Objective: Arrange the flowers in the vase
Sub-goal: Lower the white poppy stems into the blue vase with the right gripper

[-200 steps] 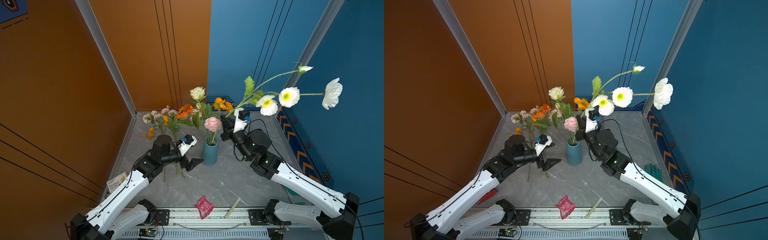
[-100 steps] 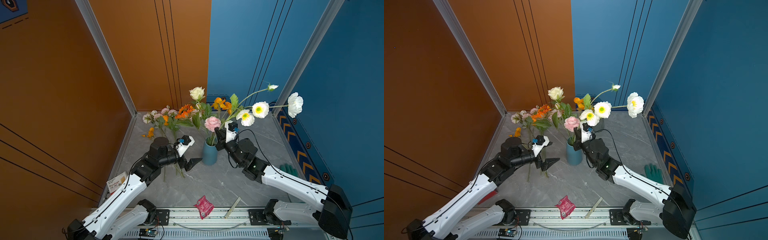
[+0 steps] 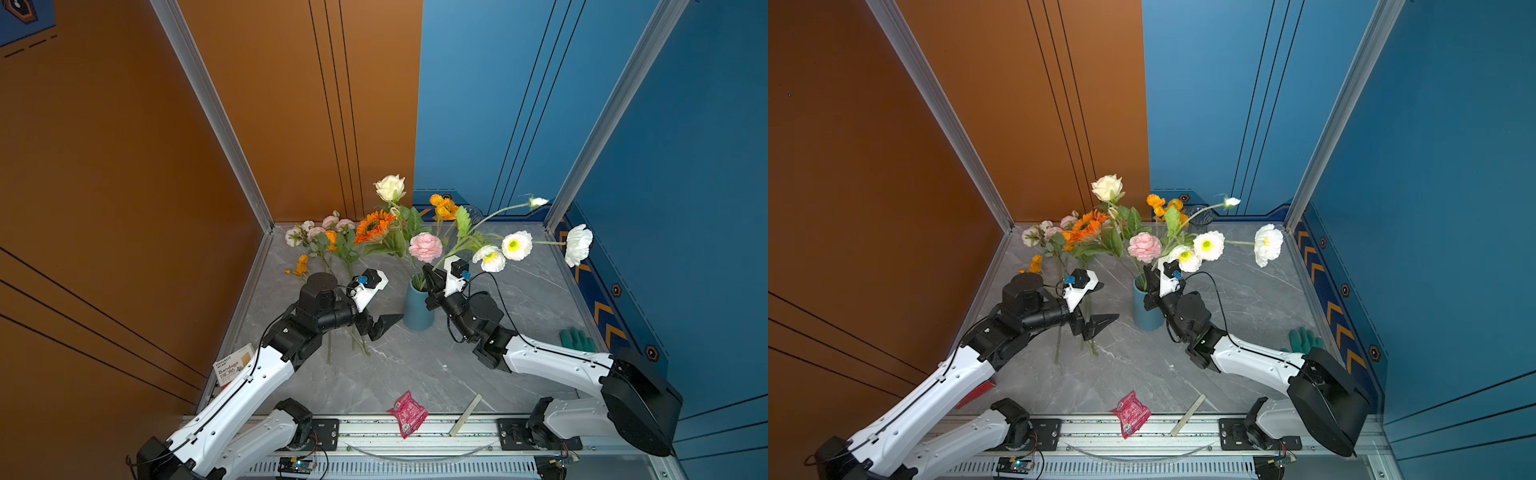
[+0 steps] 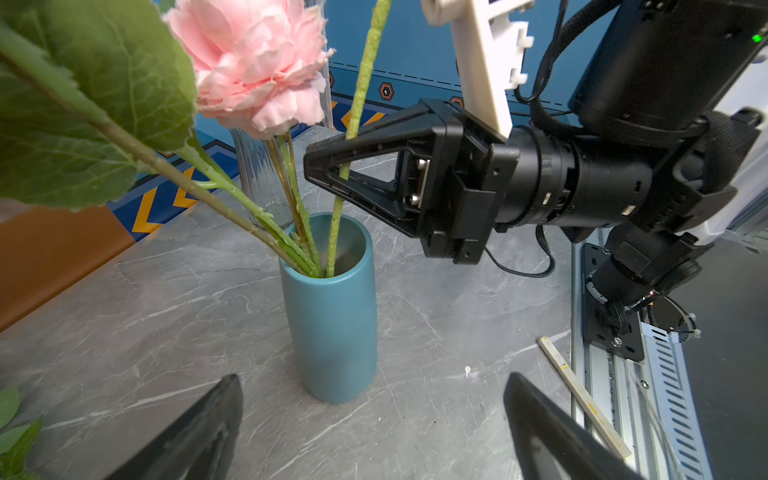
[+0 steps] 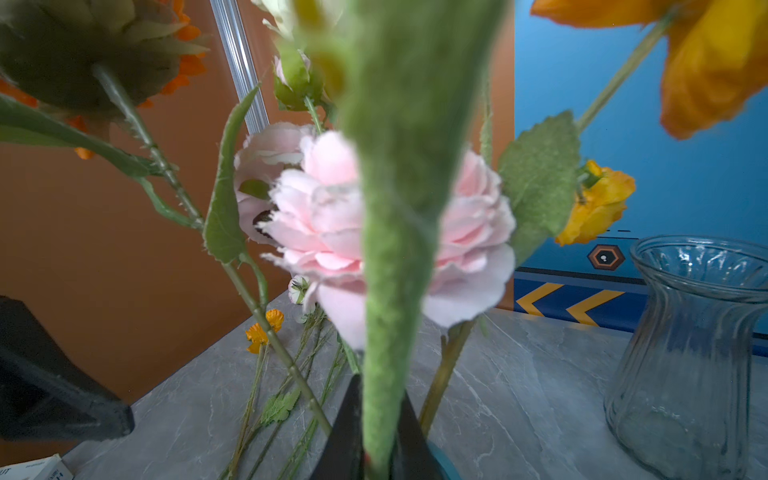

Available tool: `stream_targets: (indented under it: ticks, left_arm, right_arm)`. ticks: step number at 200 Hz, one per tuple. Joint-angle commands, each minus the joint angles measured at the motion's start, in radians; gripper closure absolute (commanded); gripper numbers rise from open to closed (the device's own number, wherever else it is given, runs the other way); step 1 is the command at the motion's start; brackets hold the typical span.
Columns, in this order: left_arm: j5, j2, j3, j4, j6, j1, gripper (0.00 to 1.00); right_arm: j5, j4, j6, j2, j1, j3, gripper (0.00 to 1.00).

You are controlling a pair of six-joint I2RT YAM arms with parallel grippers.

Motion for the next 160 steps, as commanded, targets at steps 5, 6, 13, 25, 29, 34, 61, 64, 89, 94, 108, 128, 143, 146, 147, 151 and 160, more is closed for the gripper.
stream_targets:
  ticks: [5,6,13,25,29,34,61,64,89,94,108,128,143,146,147,151,160]
  left_arm:
    - [0.010,-0.012,-0.007,0.021,-0.012,0.013,0.02]
    - [0.011,-0.012,-0.008,0.021,-0.013,0.013,0.02]
    - [0.011,-0.014,-0.008,0.024,-0.015,0.015,0.02]
    - [0.013,-0.018,-0.010,0.025,-0.017,0.016,0.02]
    - [0.013,-0.019,-0.010,0.025,-0.017,0.016,0.02]
    - [0.013,-0.018,-0.010,0.025,-0.018,0.016,0.02]
    - [0.021,-0.013,-0.007,0.027,-0.022,0.018,0.02]
    - [0.021,-0.014,-0.008,0.027,-0.022,0.018,0.02]
    - [0.021,-0.015,-0.008,0.028,-0.022,0.019,0.02]
    - [0.021,-0.017,-0.010,0.028,-0.022,0.019,0.02]
    - [0.021,-0.018,-0.010,0.028,-0.022,0.019,0.02]
    - [0.019,-0.019,-0.010,0.028,-0.024,0.020,0.02]
    - [0.017,-0.023,-0.011,0.031,-0.024,0.022,0.02]
    - [0.016,-0.024,-0.012,0.032,-0.025,0.023,0.02]
    - [0.016,-0.025,-0.013,0.033,-0.025,0.022,0.02]
    - [0.015,-0.025,-0.014,0.034,-0.026,0.024,0.02]
    - [0.015,-0.027,-0.016,0.037,-0.028,0.023,0.02]
  right_arm:
    - [-0.011,0.007,0.023,0.003,0.009,0.000,0.81]
    - [-0.011,0.005,0.023,0.003,0.009,0.001,0.80]
    - [-0.011,-0.022,0.024,-0.002,0.008,0.007,0.77]
    - [-0.013,-0.080,0.028,-0.010,0.008,0.019,0.67]
    - [-0.013,-0.102,0.029,-0.014,0.008,0.023,0.64]
    - [-0.015,-0.127,0.032,-0.019,0.008,0.028,0.61]
    - [-0.010,-0.206,0.046,-0.051,0.014,0.025,0.39]
    - [-0.009,-0.212,0.047,-0.055,0.015,0.024,0.36]
    - [0.008,-0.269,0.051,-0.091,0.031,0.013,0.18]
    - [0.011,-0.288,0.049,-0.097,0.037,0.015,0.16]
    - [0.023,-0.339,0.043,-0.117,0.051,0.020,0.08]
    - [0.042,-0.407,0.027,-0.142,0.075,0.016,0.00]
    - [0.056,-0.450,0.024,-0.164,0.085,-0.005,0.00]
    - [0.058,-0.456,0.026,-0.170,0.087,-0.012,0.00]
    - [0.060,-0.457,0.027,-0.172,0.088,-0.014,0.00]
    - [0.064,-0.461,0.031,-0.180,0.088,-0.025,0.00]
    - [0.074,-0.464,0.046,-0.202,0.091,-0.051,0.00]
